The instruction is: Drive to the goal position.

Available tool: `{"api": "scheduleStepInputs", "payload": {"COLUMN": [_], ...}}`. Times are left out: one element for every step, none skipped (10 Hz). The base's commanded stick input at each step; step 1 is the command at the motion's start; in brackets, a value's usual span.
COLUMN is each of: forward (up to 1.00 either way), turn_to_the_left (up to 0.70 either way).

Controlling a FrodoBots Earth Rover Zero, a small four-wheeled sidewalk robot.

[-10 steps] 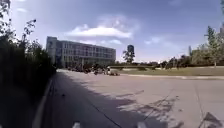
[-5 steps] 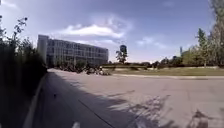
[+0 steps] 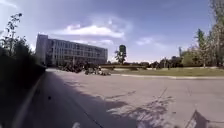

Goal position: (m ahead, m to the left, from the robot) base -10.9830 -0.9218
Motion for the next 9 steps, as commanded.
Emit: {"api": "scheduleStepInputs", "payload": {"forward": [0.45, 0.45, 0.45, 0.0, 0.0, 0.0, 0.0, 0.0, 0.0], "turn_to_the_left": [0.0, 0.0, 0.0, -0.45, -0.45, -0.45, -0.45, -0.45, -0.45]}}
